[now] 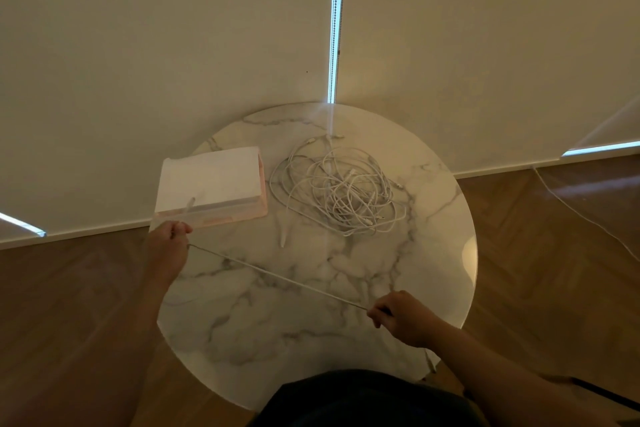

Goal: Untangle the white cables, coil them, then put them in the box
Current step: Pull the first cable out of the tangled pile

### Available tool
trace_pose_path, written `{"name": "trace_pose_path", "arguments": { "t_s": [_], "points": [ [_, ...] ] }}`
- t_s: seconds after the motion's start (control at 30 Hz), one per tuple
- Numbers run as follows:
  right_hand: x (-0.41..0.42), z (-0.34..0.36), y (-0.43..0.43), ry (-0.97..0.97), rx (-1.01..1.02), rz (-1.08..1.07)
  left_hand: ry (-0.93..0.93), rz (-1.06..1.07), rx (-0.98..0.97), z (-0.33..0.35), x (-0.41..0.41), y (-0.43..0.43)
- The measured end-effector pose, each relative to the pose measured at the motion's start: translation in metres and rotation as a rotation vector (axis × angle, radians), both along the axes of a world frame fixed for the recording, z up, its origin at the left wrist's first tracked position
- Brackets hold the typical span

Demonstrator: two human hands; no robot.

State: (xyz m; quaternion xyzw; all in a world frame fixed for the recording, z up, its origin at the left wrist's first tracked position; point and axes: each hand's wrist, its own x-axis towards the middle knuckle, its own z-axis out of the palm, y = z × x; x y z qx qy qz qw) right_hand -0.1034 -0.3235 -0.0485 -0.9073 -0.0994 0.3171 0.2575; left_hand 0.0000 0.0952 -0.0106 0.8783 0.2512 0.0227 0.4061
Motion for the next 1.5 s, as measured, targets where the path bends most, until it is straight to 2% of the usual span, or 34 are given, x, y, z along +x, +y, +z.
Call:
{"name": "trace_pose_path", "arguments": {
  "t_s": [0.13, 0.27, 0.4, 0.47, 0.57, 0.63, 0.7, 0.8, 1.03, 1.2, 1.37, 1.43, 1.5],
  "points": [
    [-0.003, -0.003, -0.006, 0.033, -0.121, 0.040, 0.019, 0.028, -0.016, -0.002, 0.001, 0.006],
    [-0.009, -0.014, -0.007, 0.116, -0.310, 0.103, 0.121, -0.080, -0.032, 0.001, -0.003, -0.009],
    [-0.014, -0.010, -0.027, 0.368, -0.654, 0.248, 0.176, -0.238, -0.212, 0.005, -0.010, -0.038],
    [-0.009, -0.001, -0.027, 0.415, -0.753, 0.250, 0.186, -0.252, -0.300, 0.006, -0.012, -0.048],
    [0.009, 0.013, -0.004, 0.184, -0.678, 0.209, 0.188, -0.268, -0.400, 0.015, -0.012, -0.064],
    [0.022, 0.014, 0.022, 0.010, -0.523, 0.128, 0.159, -0.293, -0.441, 0.024, -0.012, -0.074],
    [0.031, 0.007, 0.048, -0.064, -0.368, 0.077, 0.135, -0.305, -0.482, 0.034, -0.012, -0.079],
    [0.031, -0.009, 0.079, -0.002, -0.297, 0.107, 0.106, -0.299, -0.554, 0.047, -0.013, -0.083],
    [0.022, -0.029, 0.085, 0.041, -0.412, 0.164, 0.046, -0.183, -0.754, 0.053, -0.016, -0.081],
    [0.022, -0.014, 0.046, 0.181, -0.563, 0.321, -0.031, -0.035, -0.985, 0.051, -0.010, -0.077],
    [0.021, -0.003, -0.001, 0.276, -0.740, 0.269, -0.052, 0.062, -1.102, 0.043, -0.006, -0.077],
    [0.034, 0.002, 0.007, 0.238, -0.685, 0.260, -0.043, 0.075, -1.133, 0.039, -0.009, -0.079],
    [0.046, 0.007, 0.027, 0.188, -0.535, 0.257, -0.044, 0.095, -1.179, 0.034, -0.011, -0.081]
  ]
}}
